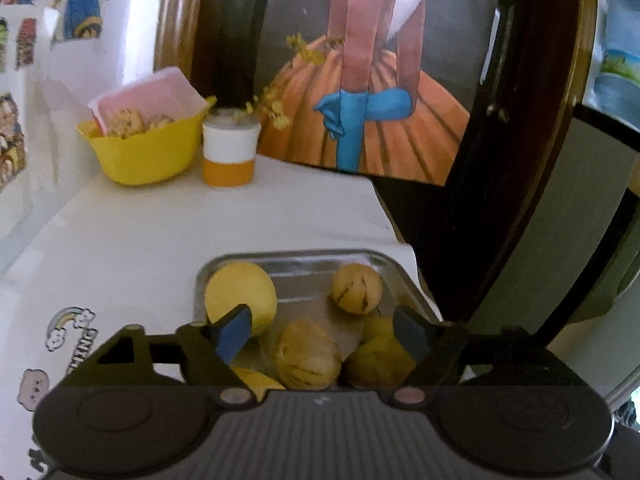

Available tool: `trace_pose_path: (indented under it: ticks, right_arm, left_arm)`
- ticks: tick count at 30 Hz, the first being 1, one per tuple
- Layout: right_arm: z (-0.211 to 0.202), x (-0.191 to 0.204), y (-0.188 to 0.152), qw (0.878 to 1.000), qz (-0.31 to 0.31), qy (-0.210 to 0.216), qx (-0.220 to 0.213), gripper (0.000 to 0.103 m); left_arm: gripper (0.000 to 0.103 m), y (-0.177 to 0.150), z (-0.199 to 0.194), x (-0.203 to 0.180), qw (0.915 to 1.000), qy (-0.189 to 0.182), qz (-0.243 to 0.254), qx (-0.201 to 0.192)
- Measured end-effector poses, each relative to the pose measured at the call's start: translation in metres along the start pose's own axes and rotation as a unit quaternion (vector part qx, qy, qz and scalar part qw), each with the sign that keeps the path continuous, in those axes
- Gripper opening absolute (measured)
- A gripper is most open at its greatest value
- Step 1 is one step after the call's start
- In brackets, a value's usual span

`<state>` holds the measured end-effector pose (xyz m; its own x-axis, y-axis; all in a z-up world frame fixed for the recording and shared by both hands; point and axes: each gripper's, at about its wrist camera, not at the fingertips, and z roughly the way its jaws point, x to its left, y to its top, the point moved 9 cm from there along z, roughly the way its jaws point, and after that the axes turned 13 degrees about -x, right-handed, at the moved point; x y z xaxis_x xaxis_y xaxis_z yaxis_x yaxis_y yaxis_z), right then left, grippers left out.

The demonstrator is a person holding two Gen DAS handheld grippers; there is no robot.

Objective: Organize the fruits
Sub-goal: 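Carry both fruits onto the metal tray and open both tools, then lift both open tools away from the tray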

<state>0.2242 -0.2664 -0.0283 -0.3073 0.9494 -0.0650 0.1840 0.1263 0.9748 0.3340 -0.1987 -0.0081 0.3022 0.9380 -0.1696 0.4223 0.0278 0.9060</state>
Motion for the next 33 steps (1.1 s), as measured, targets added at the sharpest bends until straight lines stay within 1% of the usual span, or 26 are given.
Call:
trace_pose_path:
  ticks: [1, 4, 5, 7, 8, 10, 13, 16, 21, 26, 33]
  right_arm:
    - [-0.002, -0.001, 0.002, 1.000, 0.002, -0.003, -0.002, 0.070]
    - [-0.010, -0.002, 0.008, 1.000, 0.010, -0.013, -0.010, 0.077]
    - [-0.012, -0.002, 0.010, 1.000, 0.012, -0.016, -0.013, 0.078]
    - [-0.017, -0.002, 0.014, 0.999, 0.018, -0.021, -0.018, 0.085]
    - [-0.020, -0.001, 0.016, 0.999, 0.019, -0.022, -0.020, 0.087]
    - [-0.025, 0.001, 0.021, 0.999, 0.021, -0.026, -0.024, 0.094]
    - [-0.034, 0.006, 0.027, 0.999, 0.023, -0.034, -0.030, 0.100]
    - [-0.041, 0.009, 0.031, 0.998, 0.026, -0.044, -0.034, 0.102]
    - [-0.052, 0.015, 0.038, 0.997, 0.042, -0.059, -0.039, 0.102]
    - [-0.066, 0.019, 0.047, 0.994, 0.061, -0.072, -0.053, 0.102]
    - [-0.086, 0.026, 0.053, 0.991, 0.070, -0.091, -0.070, 0.102]
  left_arm:
    - [0.087, 0.002, -0.004, 0.002, 1.0000, 0.003, -0.003, -0.006]
    - [0.095, 0.008, -0.017, 0.010, 0.9996, 0.012, -0.016, -0.021]
    - [0.096, 0.009, -0.022, 0.012, 0.9994, 0.015, -0.019, -0.026]
    - [0.098, 0.011, -0.032, 0.018, 0.9989, 0.023, -0.021, -0.035]
    - [0.099, 0.012, -0.036, 0.020, 0.9986, 0.027, -0.023, -0.038]
    - [0.101, 0.014, -0.047, 0.026, 0.9980, 0.035, -0.028, -0.045]
    - [0.102, 0.018, -0.064, 0.035, 0.9965, 0.052, -0.035, -0.056]
    - [0.102, 0.020, -0.083, 0.043, 0.9947, 0.068, -0.040, -0.066]
    - [0.102, 0.020, -0.117, 0.053, 0.9923, 0.099, -0.031, -0.068]
    - [0.102, 0.018, -0.150, 0.059, 0.9897, 0.112, -0.022, -0.086]
    - [0.102, 0.013, -0.193, 0.071, 0.9839, 0.144, 0.000, -0.106]
